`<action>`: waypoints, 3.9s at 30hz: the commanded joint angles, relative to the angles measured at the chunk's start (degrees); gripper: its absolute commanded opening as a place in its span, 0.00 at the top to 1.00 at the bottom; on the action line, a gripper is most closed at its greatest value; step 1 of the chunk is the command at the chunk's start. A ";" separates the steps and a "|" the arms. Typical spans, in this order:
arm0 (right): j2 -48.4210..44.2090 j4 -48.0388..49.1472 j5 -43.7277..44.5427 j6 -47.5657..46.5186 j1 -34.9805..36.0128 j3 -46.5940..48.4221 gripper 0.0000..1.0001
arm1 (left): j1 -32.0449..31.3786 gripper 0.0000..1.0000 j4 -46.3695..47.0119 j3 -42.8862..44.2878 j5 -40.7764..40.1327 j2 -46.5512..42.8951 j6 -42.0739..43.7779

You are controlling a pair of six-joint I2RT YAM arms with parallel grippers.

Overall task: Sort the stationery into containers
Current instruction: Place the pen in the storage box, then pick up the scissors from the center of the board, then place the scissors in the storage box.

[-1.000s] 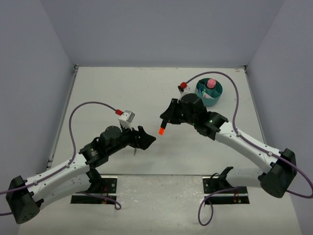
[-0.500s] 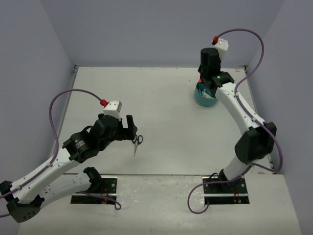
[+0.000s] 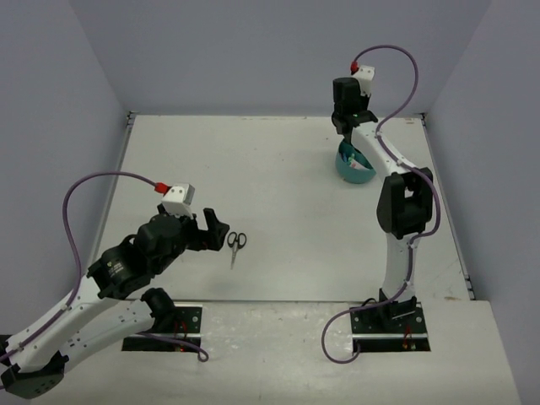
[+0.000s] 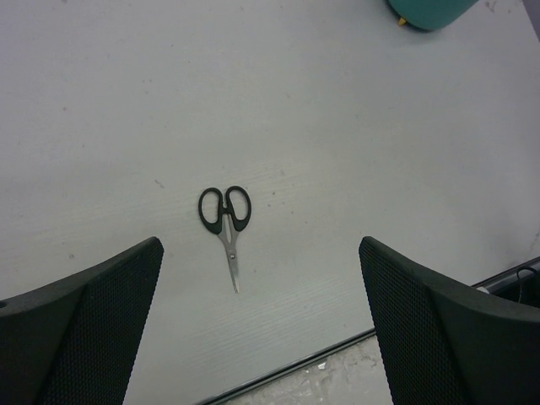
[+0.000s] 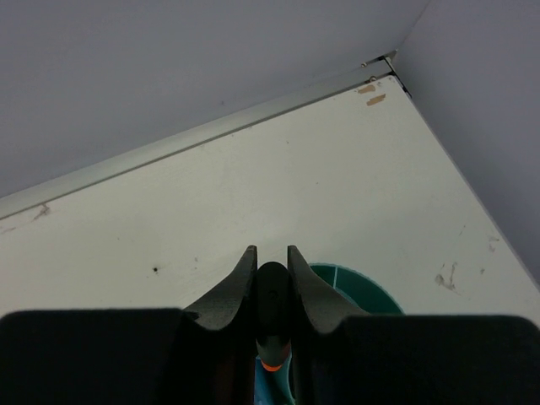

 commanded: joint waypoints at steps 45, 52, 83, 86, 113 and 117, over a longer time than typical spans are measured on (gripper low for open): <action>-52.26 -11.50 -34.45 12.30 4.84 -30.34 0.01 | 3.40 0.21 3.06 1.96 -12.93 33.98 -13.44; -67.04 -12.24 -44.22 13.92 8.27 -47.57 0.10 | 13.33 0.43 13.54 -0.74 -1.69 39.19 -5.64; -76.15 -6.95 -58.06 15.00 8.27 -57.77 0.22 | 13.02 0.93 21.42 -7.46 5.34 52.46 -4.89; -75.89 -0.53 -63.99 17.26 8.27 -61.74 0.17 | 12.80 1.00 21.60 -8.38 5.53 50.10 -4.24; -44.93 5.87 -72.97 18.27 32.08 -57.31 0.78 | -11.19 1.00 48.73 -21.08 8.80 7.66 14.08; -44.45 6.16 -73.46 18.29 32.59 -56.63 1.00 | -11.30 1.00 48.95 -20.70 9.64 8.35 14.33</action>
